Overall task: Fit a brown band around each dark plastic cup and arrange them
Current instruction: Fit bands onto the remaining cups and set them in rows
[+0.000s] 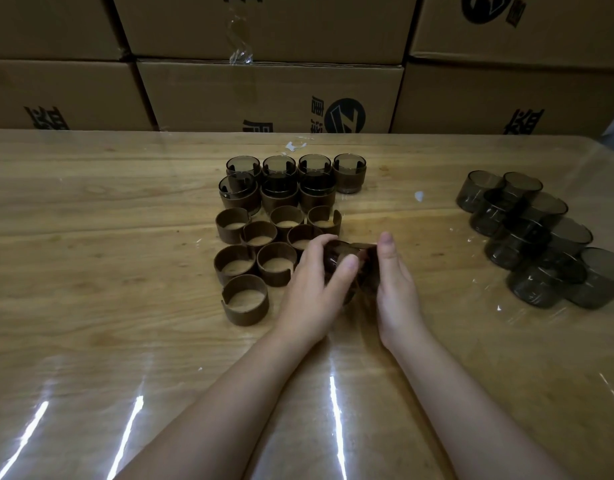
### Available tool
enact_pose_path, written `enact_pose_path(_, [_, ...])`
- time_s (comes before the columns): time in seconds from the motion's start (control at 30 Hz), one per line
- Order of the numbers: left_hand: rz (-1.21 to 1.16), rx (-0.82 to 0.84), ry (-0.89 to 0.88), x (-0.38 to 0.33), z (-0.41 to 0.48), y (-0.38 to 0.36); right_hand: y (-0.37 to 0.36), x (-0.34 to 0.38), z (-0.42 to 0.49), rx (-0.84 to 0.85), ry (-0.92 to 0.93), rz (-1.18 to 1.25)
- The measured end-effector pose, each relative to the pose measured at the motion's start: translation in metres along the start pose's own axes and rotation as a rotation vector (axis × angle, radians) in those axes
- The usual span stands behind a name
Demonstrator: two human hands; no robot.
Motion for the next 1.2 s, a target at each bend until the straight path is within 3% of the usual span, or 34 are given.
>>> enact_pose_path(0.2, [0.145, 0.051, -0.103, -0.009, -0.002, -0.005, 0.003, 0.004, 0.001, 0.064, 0.046, 0.035])
enact_pose_path(0.5, [0.187, 0.048, -0.178, -0.005, -0.003, -0.005, -0.002, 0.005, 0.0, 0.172, -0.08, -0.028])
enact_pose_path(1.2, [0.189, 0.062, -0.197, -0.004, -0.003, -0.008, 0.006, -0.006, 0.0, -0.019, -0.165, 0.062])
Point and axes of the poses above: each hand's wrist, its own z-axis towards the middle knuckle, its own y-axis out of the back of the hand, x = y × z, the point moved 6 cm from there along z, towards the middle knuckle, and after that the axes turned 14 degrees about -y, right-handed, at the moved point
